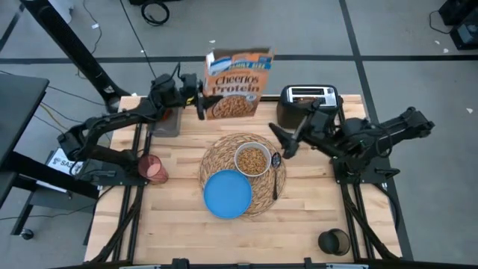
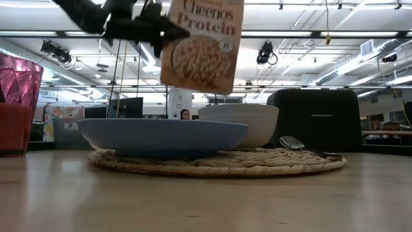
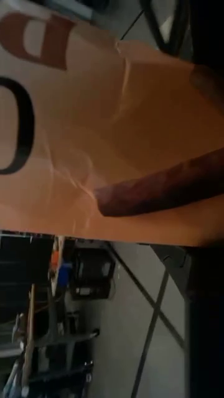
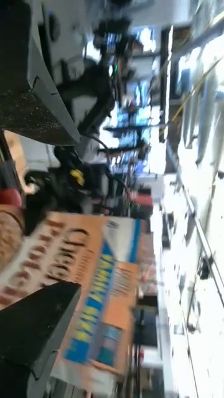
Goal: Arrange a breakfast setting
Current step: Pour the cereal into the white bowl
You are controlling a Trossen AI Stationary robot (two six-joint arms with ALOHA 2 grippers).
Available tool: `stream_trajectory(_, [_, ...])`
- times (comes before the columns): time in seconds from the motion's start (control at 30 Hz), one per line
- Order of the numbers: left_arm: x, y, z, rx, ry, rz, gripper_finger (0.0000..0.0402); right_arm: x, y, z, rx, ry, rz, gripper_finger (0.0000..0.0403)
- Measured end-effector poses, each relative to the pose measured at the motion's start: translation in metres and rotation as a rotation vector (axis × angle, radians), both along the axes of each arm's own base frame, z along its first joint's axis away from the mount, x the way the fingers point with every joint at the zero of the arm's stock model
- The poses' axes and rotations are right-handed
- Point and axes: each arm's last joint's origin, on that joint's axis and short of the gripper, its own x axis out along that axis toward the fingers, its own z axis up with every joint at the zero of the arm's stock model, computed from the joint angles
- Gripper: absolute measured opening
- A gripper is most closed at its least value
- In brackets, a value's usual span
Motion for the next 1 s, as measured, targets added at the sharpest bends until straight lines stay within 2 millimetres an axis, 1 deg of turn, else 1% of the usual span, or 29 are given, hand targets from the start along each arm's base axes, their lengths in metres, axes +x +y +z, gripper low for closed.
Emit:
stream_trajectory(0.13, [-0.015,0.004,-0.037,0.066,0.053,0.038,0.0206,0.023,0.008,0.01,0.013,0.014,-0.075,0.0375])
stream_trajectory(0.23, [-0.021,0.006,-0.062,0.05,0.102,0.057,0.0206,0.042,0.012,0.013,0.023,0.022,-0.112,0.0375])
stream_trajectory(0.33, [-0.018,0.007,-0.076,0.068,0.109,0.05,0.0206,0.058,0.014,0.016,0.028,0.029,-0.142,0.0375])
stream_trajectory(0.47, [-0.01,0.014,-0.097,0.07,0.109,0.046,0.0206,0.075,0.012,0.021,0.039,0.019,-0.174,0.0375])
stream_trajectory(0.57, [-0.006,0.023,-0.111,0.088,0.104,0.068,0.0206,0.084,0.011,0.021,0.05,0.011,-0.182,0.0375])
stream_trajectory(0.67, [-0.002,0.031,-0.125,0.068,0.124,0.079,0.0206,0.09,0.012,0.022,0.054,0.008,-0.188,0.0375])
stream_trajectory(0.83, [0.009,0.045,-0.13,0.042,0.12,0.084,0.0207,0.094,0.011,0.019,0.091,-0.007,-0.204,0.0375])
stream_trajectory(1.0, [0.016,0.056,-0.125,-0.007,0.18,0.091,0.0214,0.094,0.009,0.019,0.108,-0.016,-0.209,0.0375])
